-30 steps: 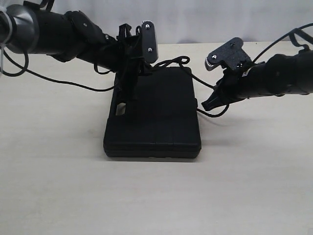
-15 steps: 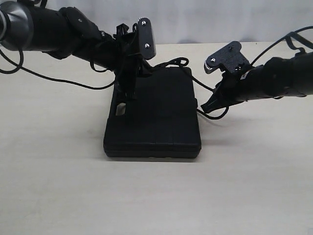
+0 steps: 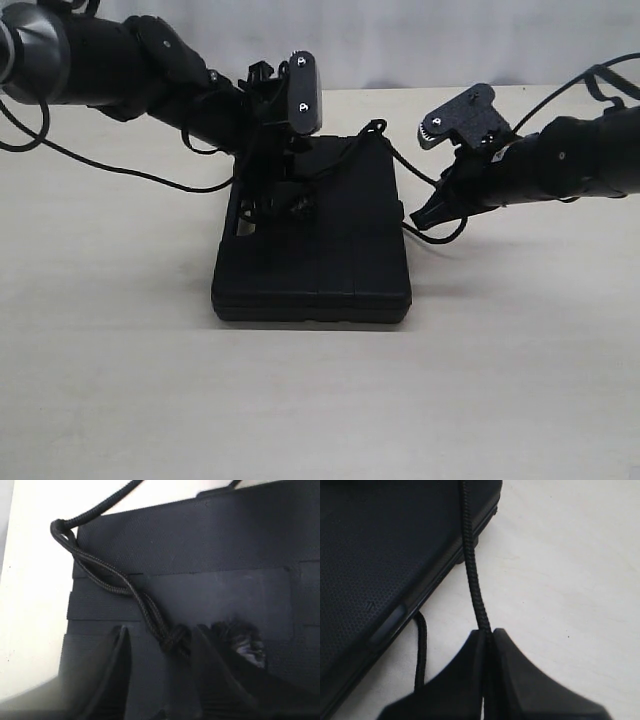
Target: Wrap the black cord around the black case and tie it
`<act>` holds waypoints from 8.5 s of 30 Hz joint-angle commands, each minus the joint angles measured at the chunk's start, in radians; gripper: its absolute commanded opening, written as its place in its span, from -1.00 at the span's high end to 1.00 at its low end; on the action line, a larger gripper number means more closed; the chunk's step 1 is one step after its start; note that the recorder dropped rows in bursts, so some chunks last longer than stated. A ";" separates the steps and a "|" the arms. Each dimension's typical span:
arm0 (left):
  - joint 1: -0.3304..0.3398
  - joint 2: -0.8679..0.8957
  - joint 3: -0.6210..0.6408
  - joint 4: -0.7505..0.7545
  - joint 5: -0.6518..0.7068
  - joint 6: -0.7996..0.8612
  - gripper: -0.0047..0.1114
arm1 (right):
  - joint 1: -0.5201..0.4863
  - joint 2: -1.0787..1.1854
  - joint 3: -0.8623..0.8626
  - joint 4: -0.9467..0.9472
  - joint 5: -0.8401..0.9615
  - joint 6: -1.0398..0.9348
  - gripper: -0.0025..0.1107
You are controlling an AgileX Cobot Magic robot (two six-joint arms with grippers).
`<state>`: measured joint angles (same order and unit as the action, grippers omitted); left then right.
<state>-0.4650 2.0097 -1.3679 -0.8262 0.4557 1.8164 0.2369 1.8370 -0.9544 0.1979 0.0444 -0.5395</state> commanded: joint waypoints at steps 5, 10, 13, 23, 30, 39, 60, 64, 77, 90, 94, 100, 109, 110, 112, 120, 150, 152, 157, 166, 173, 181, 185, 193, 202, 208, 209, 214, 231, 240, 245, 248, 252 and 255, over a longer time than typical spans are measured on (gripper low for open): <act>-0.043 0.016 0.005 -0.475 -0.010 0.239 0.06 | -0.002 -0.001 0.003 -0.004 -0.002 0.002 0.89; -0.067 0.059 -0.007 -0.476 -0.072 0.248 -0.01 | -0.002 -0.001 0.003 -0.004 -0.002 0.002 0.89; -0.082 0.090 -0.019 -0.486 -0.188 0.264 0.00 | -0.002 -0.001 0.003 -0.004 -0.002 0.002 0.89; -0.082 0.134 -0.027 -0.495 -0.253 0.324 0.23 | -0.002 -0.001 0.003 -0.004 -0.006 0.002 0.89; -0.082 0.161 -0.032 -0.491 -0.260 0.324 0.46 | -0.002 -0.001 0.003 -0.004 -0.004 0.002 0.89; -0.082 0.141 -0.041 -0.513 -0.280 0.322 0.92 | -0.002 -0.001 0.003 -0.004 -0.004 0.002 0.89; 0.073 0.076 -0.041 -0.577 0.001 0.201 0.92 | -0.002 -0.001 0.003 -0.004 0.035 -0.006 0.89; 0.074 0.078 -0.041 -0.543 0.053 0.201 0.92 | -0.002 -0.001 0.001 0.000 0.035 0.002 0.89; 0.074 0.097 -0.041 -0.469 0.087 0.224 0.92 | -0.002 -0.019 0.001 0.003 0.003 0.041 0.89; 0.074 0.097 -0.041 -0.476 0.025 0.224 0.92 | -0.002 -0.033 0.001 0.003 0.058 0.040 0.89; 0.074 0.097 -0.041 -0.474 0.028 0.226 0.92 | -0.002 -0.045 0.003 0.003 0.058 0.050 0.89; 0.074 0.097 -0.041 -0.498 0.016 0.227 0.92 | -0.002 -0.045 0.003 0.003 0.074 0.050 0.89; 0.069 0.097 -0.041 -0.562 0.130 0.284 0.92 | -0.002 -0.023 0.003 -0.004 0.053 0.046 0.89; 0.069 0.097 -0.041 -0.555 0.137 0.290 0.92 | -0.002 -0.023 0.003 -0.004 0.053 0.046 0.89; 0.069 0.097 -0.041 -0.555 0.139 0.300 0.92 | -0.002 -0.023 0.003 -0.004 0.053 0.046 0.89; 0.069 0.097 -0.041 -0.555 0.214 0.327 0.92 | -0.002 -0.023 0.003 -0.004 0.059 0.045 0.89; 0.069 0.097 -0.041 -0.573 0.163 0.327 0.92 | 0.005 -0.027 -0.066 0.006 0.046 0.176 0.20; 0.069 0.097 -0.041 -0.573 0.168 0.327 0.92 | -0.009 0.004 -0.102 0.006 0.093 0.177 0.20; 0.069 0.097 -0.041 -0.573 0.199 0.327 0.92 | -0.014 0.077 -0.146 -0.008 0.107 0.169 0.20; 0.069 0.097 -0.041 -0.569 0.223 0.327 0.92 | -0.014 0.114 -0.162 -0.008 0.030 0.159 0.26; 0.069 0.097 -0.041 -0.569 0.223 0.327 0.92 | -0.014 0.121 -0.162 -0.008 0.026 0.105 0.88; 0.069 0.097 -0.041 -0.569 0.223 0.327 0.92 | -0.014 0.121 -0.162 -0.008 0.049 0.091 0.88; 0.069 0.097 -0.041 -0.564 0.223 0.327 0.92 | 0.000 0.121 -0.162 -0.008 0.062 0.030 0.88; 0.069 0.097 -0.041 -0.470 0.172 0.327 0.92 | 0.063 0.110 -0.162 -0.008 0.062 -0.005 0.88; 0.069 0.075 -0.041 -0.520 0.180 0.327 0.92 | 0.068 0.106 -0.162 -0.008 0.103 -0.025 0.88; 0.069 0.054 -0.041 -0.521 0.273 0.327 0.92 | 0.068 0.106 -0.162 -0.008 0.110 -0.025 0.88; 0.069 0.054 -0.041 -0.518 0.268 0.327 0.92 | 0.068 0.106 -0.162 -0.008 0.110 -0.025 0.88; 0.069 0.056 -0.041 -0.424 0.202 0.325 0.92 | 0.068 0.106 -0.162 -0.008 0.112 -0.025 0.88; 0.069 0.056 -0.040 -0.336 0.108 0.261 0.92 | 0.068 0.098 -0.162 0.007 0.159 -0.066 0.88; 0.069 0.056 -0.040 -0.300 0.154 0.281 0.92 | 0.068 0.098 -0.162 0.022 0.146 -0.066 0.88; 0.069 0.056 -0.040 -0.292 0.189 0.311 0.92 | 0.068 0.098 -0.162 0.022 0.142 -0.066 0.88; 0.049 0.056 -0.040 -0.271 0.197 0.326 0.92 | 0.068 0.098 -0.162 0.022 0.140 -0.066 0.88; 0.003 0.056 -0.040 -0.164 0.173 0.315 0.92 | 0.068 0.098 -0.162 0.034 0.130 -0.066 0.88; -0.022 0.056 -0.040 -0.117 0.115 0.256 0.92 | 0.068 0.098 -0.162 0.034 0.130 -0.066 0.88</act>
<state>-0.4639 2.0707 -1.4025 -0.9916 0.6097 2.1055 0.3045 1.9436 -1.1133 0.2274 0.1868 -0.5946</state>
